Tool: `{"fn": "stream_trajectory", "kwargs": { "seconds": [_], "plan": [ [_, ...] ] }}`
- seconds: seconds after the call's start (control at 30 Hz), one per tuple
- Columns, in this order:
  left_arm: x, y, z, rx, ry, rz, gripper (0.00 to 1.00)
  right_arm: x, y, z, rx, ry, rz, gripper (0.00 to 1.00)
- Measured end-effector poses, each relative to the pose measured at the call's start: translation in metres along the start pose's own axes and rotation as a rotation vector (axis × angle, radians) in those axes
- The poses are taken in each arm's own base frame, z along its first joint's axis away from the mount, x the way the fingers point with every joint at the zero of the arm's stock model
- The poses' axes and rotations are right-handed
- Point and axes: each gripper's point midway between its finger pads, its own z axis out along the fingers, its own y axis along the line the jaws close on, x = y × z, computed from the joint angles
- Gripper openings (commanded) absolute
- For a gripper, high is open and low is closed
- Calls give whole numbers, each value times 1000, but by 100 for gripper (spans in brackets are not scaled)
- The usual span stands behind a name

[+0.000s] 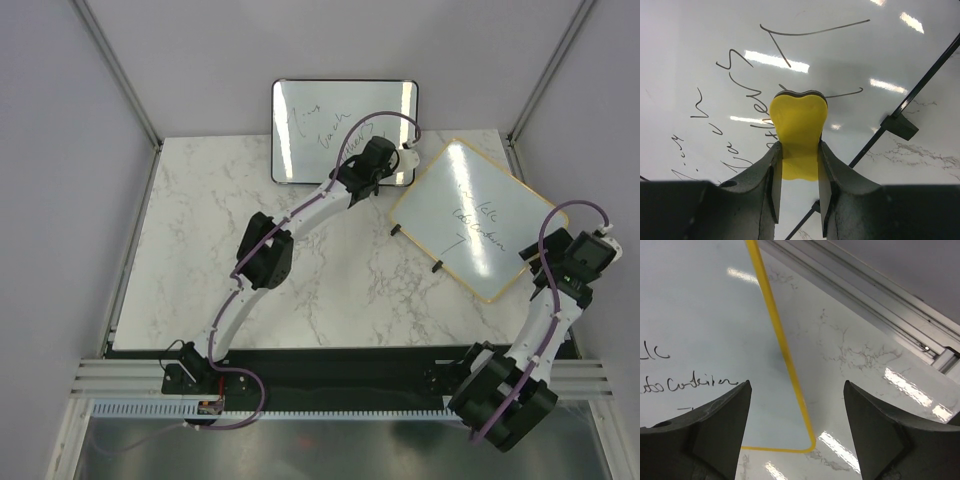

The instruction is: Erase the whiteboard

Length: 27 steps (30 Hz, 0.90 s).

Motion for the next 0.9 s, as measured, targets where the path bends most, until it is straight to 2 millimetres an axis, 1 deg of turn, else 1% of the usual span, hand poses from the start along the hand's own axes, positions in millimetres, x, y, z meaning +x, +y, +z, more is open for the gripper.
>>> {"fn": "stream_trajectory", "kwargs": {
  "seconds": [0.03, 0.07, 0.13, 0.23, 0.27, 0.37, 0.57, 0.67, 0.77, 0.83, 0.9],
  "plan": [
    [-1, 1, -1, 2, -2, -4, 2, 5, -1, 2, -22, 4, -2, 83],
    [-2, 2, -4, 3, -4, -7, 2, 6, -1, 3, -45, 1, -1, 83],
    [-4, 5, -10, 7, -10, -13, 2, -2, 1, 3, -84, -28, 1, 83],
    [-10, 12, -21, 7, -27, -18, 2, -20, 10, 2, -179, -87, 7, 83],
    [-13, 14, -27, 6, -32, -18, 2, -25, 11, 2, -205, -102, 17, 84],
    [-21, 16, -38, 3, -52, -18, 2, -31, 1, 5, -226, -124, 63, 84],
    [-45, 9, -56, 10, -98, -9, 2, -30, -7, 20, -323, -101, 187, 82],
    [-53, 4, -59, 16, -112, -4, 2, -25, -5, 25, -390, -92, 256, 82],
    [-56, 0, -61, 22, -118, 1, 2, -17, 0, 27, -436, -69, 289, 81],
    [-57, -2, -61, 24, -119, 2, 2, -18, 4, 27, -473, -59, 297, 79],
    [-56, -2, -61, 25, -117, 3, 2, -19, 8, 27, -503, -54, 304, 70]
  ]
}}
